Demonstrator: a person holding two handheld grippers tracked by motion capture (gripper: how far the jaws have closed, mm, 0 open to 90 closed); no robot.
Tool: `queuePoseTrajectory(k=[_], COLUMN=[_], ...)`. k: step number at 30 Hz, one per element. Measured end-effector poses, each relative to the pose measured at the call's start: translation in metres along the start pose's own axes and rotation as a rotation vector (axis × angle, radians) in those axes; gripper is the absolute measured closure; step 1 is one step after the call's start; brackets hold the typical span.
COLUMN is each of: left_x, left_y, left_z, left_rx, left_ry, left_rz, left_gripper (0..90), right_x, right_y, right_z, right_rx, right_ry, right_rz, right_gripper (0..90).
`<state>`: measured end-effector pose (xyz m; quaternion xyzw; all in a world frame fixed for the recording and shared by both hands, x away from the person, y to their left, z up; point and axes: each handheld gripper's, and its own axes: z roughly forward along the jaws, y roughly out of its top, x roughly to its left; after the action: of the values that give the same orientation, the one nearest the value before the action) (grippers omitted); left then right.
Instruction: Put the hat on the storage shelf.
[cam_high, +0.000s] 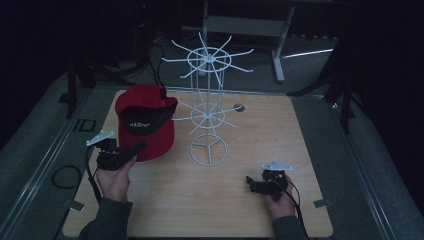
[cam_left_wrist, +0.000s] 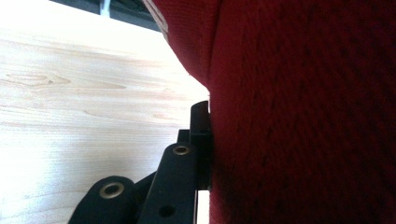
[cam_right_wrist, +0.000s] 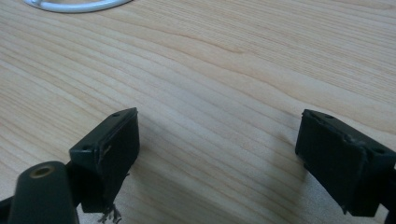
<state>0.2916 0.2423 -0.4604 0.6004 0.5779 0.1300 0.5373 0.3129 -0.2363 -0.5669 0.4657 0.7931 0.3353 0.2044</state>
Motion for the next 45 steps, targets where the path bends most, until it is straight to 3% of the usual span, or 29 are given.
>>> queuePoseTrajectory(k=[45], left_x=[-0.005], left_y=[0.022], left_z=[-0.014], left_rx=[-0.083], left_ry=[-0.001], left_rz=[-0.001], left_gripper=[83.2], right_x=[0.000], right_y=[0.000], right_z=[0.000], right_rx=[0.000], right_ry=[0.000], right_rz=[0.002], right_gripper=[13.4])
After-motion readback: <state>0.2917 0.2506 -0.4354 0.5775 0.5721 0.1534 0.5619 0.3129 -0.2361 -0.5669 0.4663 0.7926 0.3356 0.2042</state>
